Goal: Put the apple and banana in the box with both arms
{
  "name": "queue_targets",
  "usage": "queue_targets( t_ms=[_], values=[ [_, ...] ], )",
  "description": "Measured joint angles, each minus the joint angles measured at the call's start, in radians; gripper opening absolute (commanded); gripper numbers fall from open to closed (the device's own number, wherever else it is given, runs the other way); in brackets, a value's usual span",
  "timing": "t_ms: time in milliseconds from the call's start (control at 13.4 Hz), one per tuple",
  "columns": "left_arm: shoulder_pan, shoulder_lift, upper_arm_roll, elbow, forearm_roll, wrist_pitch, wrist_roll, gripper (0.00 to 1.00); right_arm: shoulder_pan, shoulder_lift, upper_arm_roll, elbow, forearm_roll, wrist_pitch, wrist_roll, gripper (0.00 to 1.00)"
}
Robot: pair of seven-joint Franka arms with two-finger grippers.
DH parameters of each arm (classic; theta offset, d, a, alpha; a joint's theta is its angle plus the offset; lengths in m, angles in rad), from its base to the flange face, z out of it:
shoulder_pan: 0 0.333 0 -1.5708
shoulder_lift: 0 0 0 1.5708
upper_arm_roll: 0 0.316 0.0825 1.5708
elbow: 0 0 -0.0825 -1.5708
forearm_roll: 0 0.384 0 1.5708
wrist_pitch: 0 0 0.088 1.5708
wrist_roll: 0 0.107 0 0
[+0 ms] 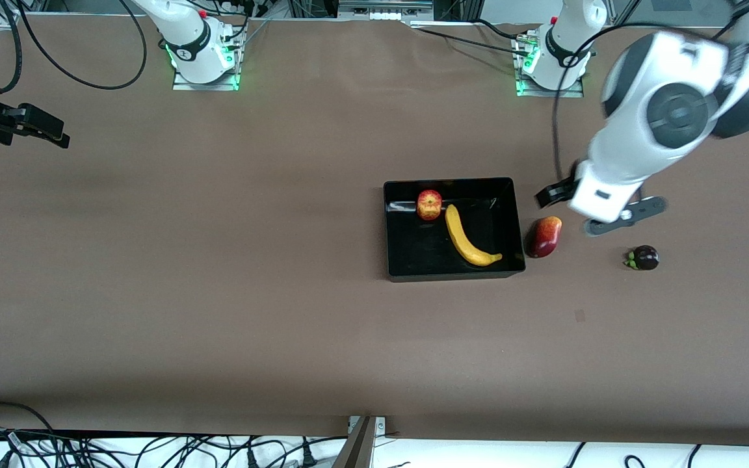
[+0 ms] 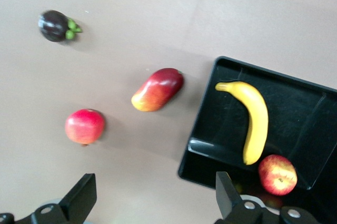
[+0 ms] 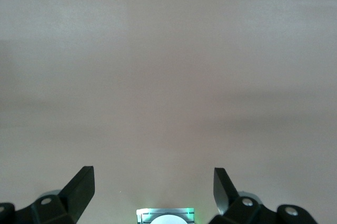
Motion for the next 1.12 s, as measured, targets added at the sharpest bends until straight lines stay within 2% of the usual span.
queue_targets(
  t_ms=[223,670,1117],
  values=[
    [0.044,-0.049,0.032,0.038,-0.02,-0.03,0.106,1.0,0.0,0.0,0.0,0.0,0.0,0.0,0.0,1.0],
    [0.063,-0.179,0.175,0.047,-0.041,-0.077,0.31,1.0,0.0,0.0,0.0,0.001,0.0,0.0,0.0,1.0],
    [0.063,-0.238,0.207,0.048,-0.041,-0.097,0.397,1.0,0.0,0.0,0.0,0.001,0.0,0.0,0.0,1.0]
  ],
)
